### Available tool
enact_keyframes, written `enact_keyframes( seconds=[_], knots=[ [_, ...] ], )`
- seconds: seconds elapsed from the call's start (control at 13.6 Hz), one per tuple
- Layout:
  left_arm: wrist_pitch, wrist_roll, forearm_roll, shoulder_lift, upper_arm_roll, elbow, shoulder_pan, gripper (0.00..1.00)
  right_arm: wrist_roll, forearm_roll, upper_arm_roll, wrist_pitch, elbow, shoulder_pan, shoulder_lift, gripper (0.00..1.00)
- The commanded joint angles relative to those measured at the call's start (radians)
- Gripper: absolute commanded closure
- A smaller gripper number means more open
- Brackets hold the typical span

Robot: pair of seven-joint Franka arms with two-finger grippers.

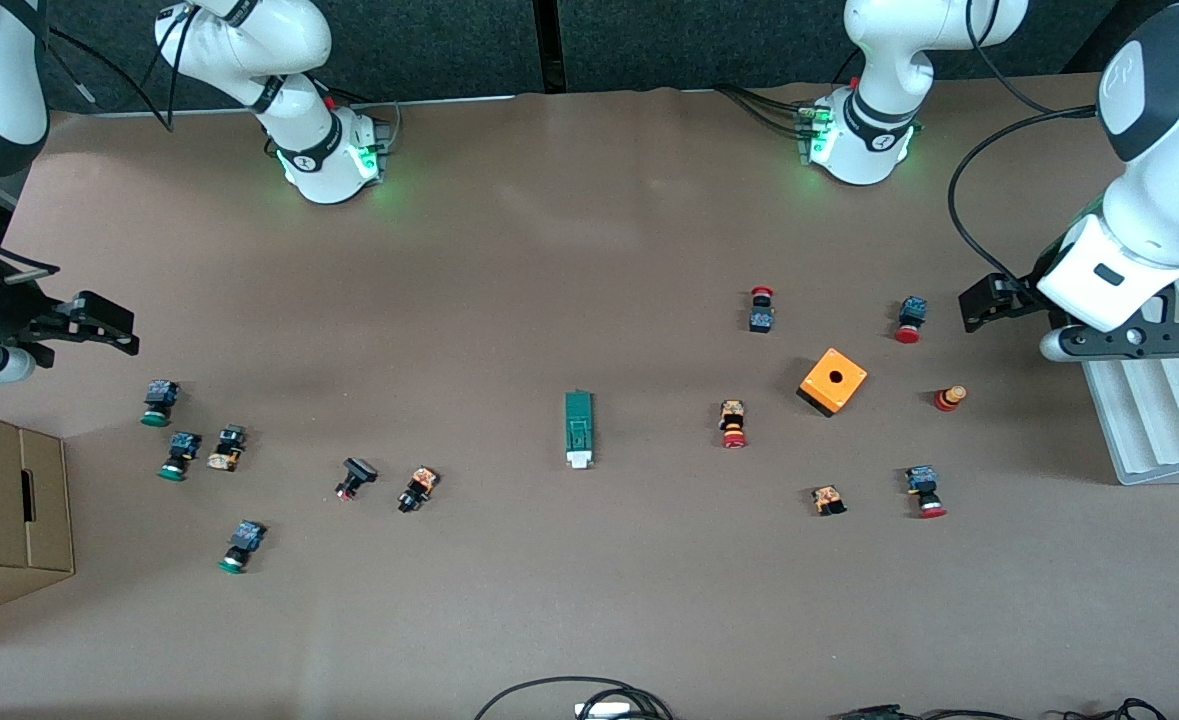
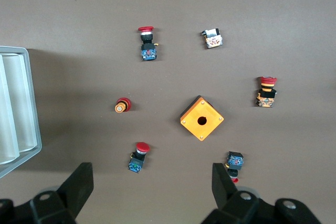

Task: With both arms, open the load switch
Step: 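Move the left gripper down over the green load switch body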

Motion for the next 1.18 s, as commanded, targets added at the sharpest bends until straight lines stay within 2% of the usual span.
enact_keyframes(
  seconds=[0.0,0.66,0.81,1.11],
  knots=[
    [0.005,-0.013,-0.004,-0.006,0.007,-0.002,-0.012,0.00,-0.001,-0.008,-0.004,0.007,0.009,0.003,0.005,0.00],
    [0.007,-0.031,-0.019,-0.007,0.000,-0.004,-0.021,0.00,-0.003,-0.014,-0.004,0.007,0.012,0.006,0.005,0.00],
    [0.007,-0.121,-0.018,-0.009,-0.029,-0.001,-0.042,0.00,-0.003,-0.013,-0.006,0.007,0.012,0.006,0.006,0.00],
    [0.018,-0.296,-0.013,-0.003,-0.147,0.017,-0.050,0.00,-0.003,-0.008,-0.006,0.007,0.012,0.006,0.006,0.00]
  ],
)
